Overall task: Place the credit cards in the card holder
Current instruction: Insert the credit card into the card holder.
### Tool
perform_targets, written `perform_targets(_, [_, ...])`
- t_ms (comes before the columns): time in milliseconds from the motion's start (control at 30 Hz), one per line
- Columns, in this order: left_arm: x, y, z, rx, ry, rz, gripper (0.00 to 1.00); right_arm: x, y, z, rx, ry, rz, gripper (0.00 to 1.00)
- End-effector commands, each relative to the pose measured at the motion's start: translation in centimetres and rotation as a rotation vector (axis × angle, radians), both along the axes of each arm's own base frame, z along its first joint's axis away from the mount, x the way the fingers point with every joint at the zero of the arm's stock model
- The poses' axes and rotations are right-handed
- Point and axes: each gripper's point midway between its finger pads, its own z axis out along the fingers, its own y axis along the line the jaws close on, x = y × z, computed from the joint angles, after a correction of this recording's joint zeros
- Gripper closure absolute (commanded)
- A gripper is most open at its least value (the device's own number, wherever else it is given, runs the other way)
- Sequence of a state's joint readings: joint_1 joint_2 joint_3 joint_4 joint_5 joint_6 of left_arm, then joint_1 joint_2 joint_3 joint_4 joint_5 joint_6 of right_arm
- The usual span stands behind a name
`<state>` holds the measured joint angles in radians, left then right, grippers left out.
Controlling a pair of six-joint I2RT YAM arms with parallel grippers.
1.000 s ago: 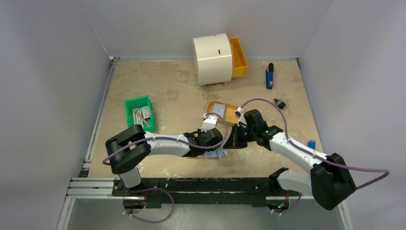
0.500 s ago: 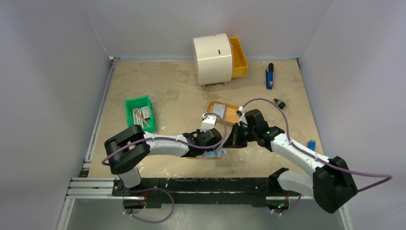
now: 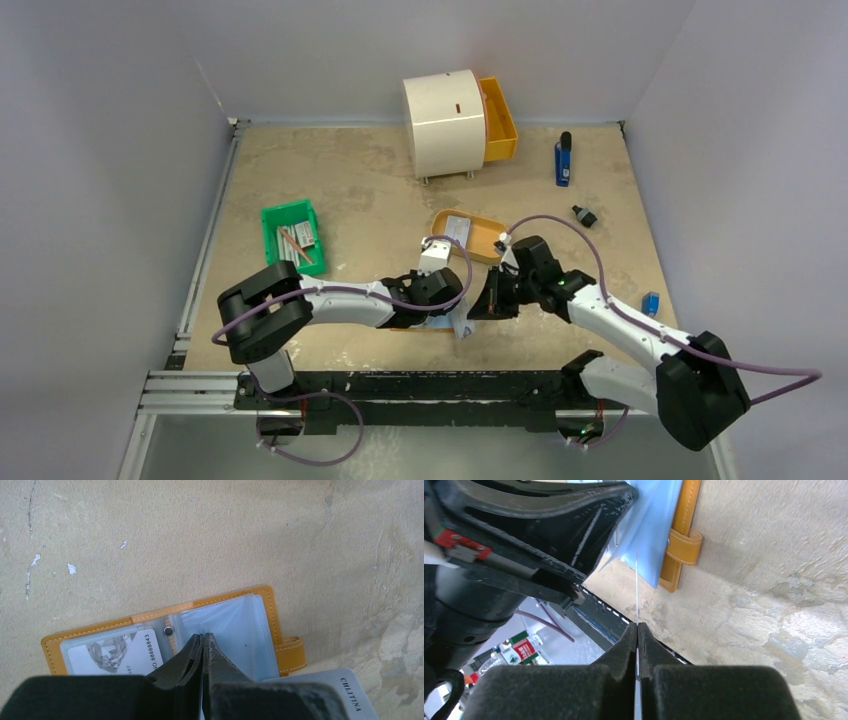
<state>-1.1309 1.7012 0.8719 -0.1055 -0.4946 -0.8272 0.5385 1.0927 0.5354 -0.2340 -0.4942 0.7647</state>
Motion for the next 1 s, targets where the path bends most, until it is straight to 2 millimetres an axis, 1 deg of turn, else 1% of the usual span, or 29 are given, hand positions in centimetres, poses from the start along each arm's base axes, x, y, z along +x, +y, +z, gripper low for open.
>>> perform_targets(0, [-1.2,1.6,-1.3,0.050,0.047,-0.002,1.00,-0.5,0.9,-0.2,0.046,0.035,0.027,1.00])
perform_targets(133, [-1.1,1.6,-0.9,0.054,0.046,0.000,1.00,0.4,1.7,-0.5,0.061,0.037,0.030,1.00])
perform_targets(200, [-1.0,1.4,-0.2,0.051,0.041,-0.005,1.00,0.7,2.1,-0.4,0.076,0.031,0.032,1.00])
perform_targets(267, [-0.8,1.2,1.0,0.034,0.031,-0.001,1.00,1.1,2.4,-0.2,0.085,0.024,0.033,1.00])
perform_targets(300, [-0.8,1.1,1.6,0.023,0.026,-0.001,0.97,1.2,2.6,-0.1,0.086,0.022,0.035,1.00])
perform_targets(433, [-0.8,1.0,4.2,-0.031,0.006,0.003,0.79,1.3,2.9,-0.3,0.088,0.025,0.043,1.00])
perform_targets(467, [-0.8,1.0,4.7,-0.038,0.003,0.005,0.76,1.4,2.9,-0.3,0.088,0.026,0.045,1.00])
perform_targets(567, [-0.9,1.2,5.9,-0.059,-0.004,0.011,0.71,1.4,3.2,-0.4,0.093,0.028,0.053,1.00])
perform_targets(633, [-0.9,1.4,6.6,-0.073,-0.010,0.017,0.70,1.4,3.4,-0.4,0.098,0.028,0.055,1.00])
perform_targets(733, [-1.0,1.6,7.4,-0.086,-0.015,0.019,0.67,1.5,3.9,0.0,0.105,0.016,0.062,1.00])
perform_targets(867, [-1.4,1.3,8.5,-0.128,-0.015,-0.001,0.56,1.5,4.7,0.5,0.114,0.012,0.080,1.00])
perform_targets(967, [-1.4,1.6,9.4,-0.147,-0.025,0.002,0.54,1.9,5.7,1.3,0.134,-0.014,0.098,1.00])
